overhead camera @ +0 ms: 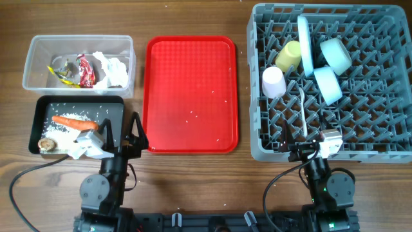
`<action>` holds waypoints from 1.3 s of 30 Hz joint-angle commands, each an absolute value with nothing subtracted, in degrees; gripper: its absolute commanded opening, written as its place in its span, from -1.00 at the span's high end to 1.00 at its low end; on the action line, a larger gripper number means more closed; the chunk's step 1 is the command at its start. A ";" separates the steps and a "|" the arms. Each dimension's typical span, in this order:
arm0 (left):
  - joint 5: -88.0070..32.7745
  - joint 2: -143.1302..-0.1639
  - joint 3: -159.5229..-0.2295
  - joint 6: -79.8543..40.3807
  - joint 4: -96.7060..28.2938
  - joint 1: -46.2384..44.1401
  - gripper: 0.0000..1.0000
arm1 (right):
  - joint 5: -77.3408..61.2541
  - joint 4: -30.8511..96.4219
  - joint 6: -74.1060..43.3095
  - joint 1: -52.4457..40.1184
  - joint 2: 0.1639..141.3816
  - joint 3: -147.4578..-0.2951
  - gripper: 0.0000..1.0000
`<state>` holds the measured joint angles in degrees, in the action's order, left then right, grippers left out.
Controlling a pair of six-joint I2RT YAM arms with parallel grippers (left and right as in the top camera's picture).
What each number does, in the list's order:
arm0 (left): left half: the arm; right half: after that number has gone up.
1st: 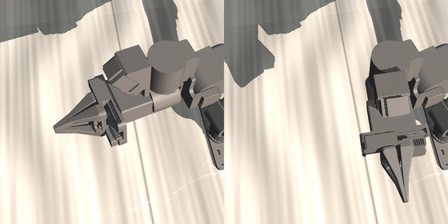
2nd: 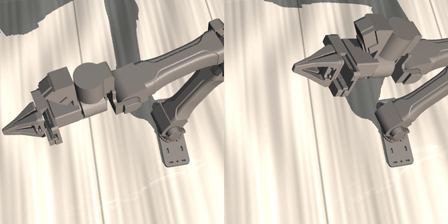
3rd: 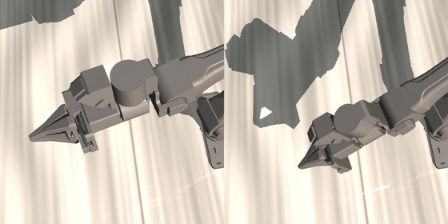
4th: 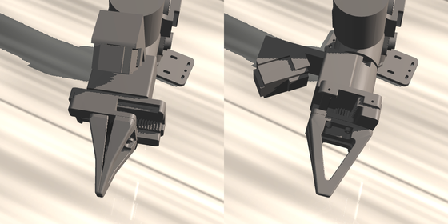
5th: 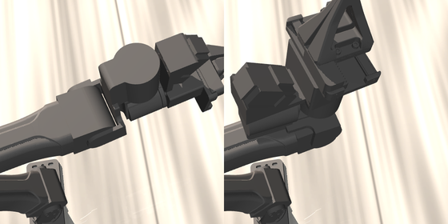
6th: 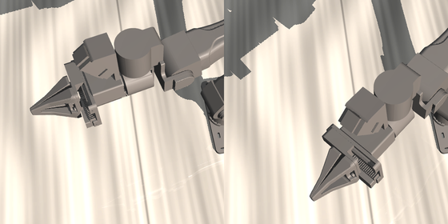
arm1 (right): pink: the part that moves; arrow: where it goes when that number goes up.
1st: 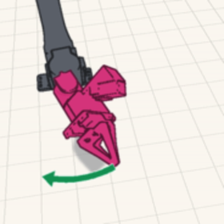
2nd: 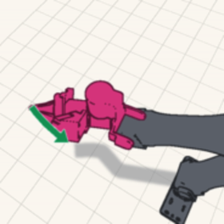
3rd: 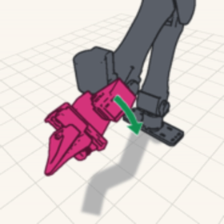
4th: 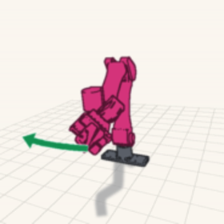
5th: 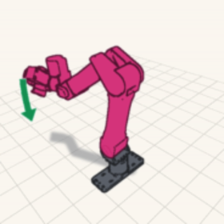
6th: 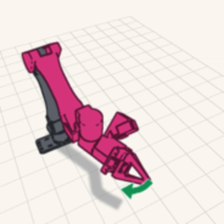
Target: Sort waste into correct bins and load items into the dishwasher rack
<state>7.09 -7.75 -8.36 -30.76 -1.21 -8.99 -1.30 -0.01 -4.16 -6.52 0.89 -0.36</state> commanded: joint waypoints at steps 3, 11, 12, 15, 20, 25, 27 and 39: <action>5.58 -5.39 -3.90 -30.70 -0.56 -6.85 -1.00 | -2.04 -0.27 -3.05 -6.09 0.27 -0.30 -0.99; 5.61 -0.71 -0.32 -30.48 -3.09 -4.56 -1.00 | -2.04 -0.27 -3.03 -6.09 0.27 -0.30 -0.99; 5.61 -0.54 -0.32 -30.09 -3.60 -4.29 -0.99 | -2.04 -0.27 -3.03 -6.09 0.27 -0.30 -0.99; 5.37 -0.51 -0.32 -25.89 -3.57 -3.11 -1.00 | -2.04 -0.27 -3.03 -6.09 0.27 -0.30 -0.99; 1.02 -0.19 -0.32 -10.09 -4.08 -0.91 -1.00 | -2.04 -0.27 -3.05 -6.09 0.27 -0.30 -1.00; -2.11 -0.19 -0.32 5.98 -4.32 -0.84 -1.00 | -2.04 -0.27 -3.03 -6.09 0.27 -0.30 -0.99; -2.11 -0.19 -0.32 6.70 -4.32 -0.84 -1.00 | -2.04 -0.27 -3.03 -6.09 0.27 -0.30 -0.99; -2.09 -0.19 -0.32 6.68 -4.29 -0.75 -1.00 | -2.04 -0.27 -3.03 -6.09 0.27 -0.30 -0.99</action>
<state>-1.02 -0.99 -0.69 5.37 -4.25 -1.32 -1.30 -0.01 -4.14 -6.52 0.89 -0.36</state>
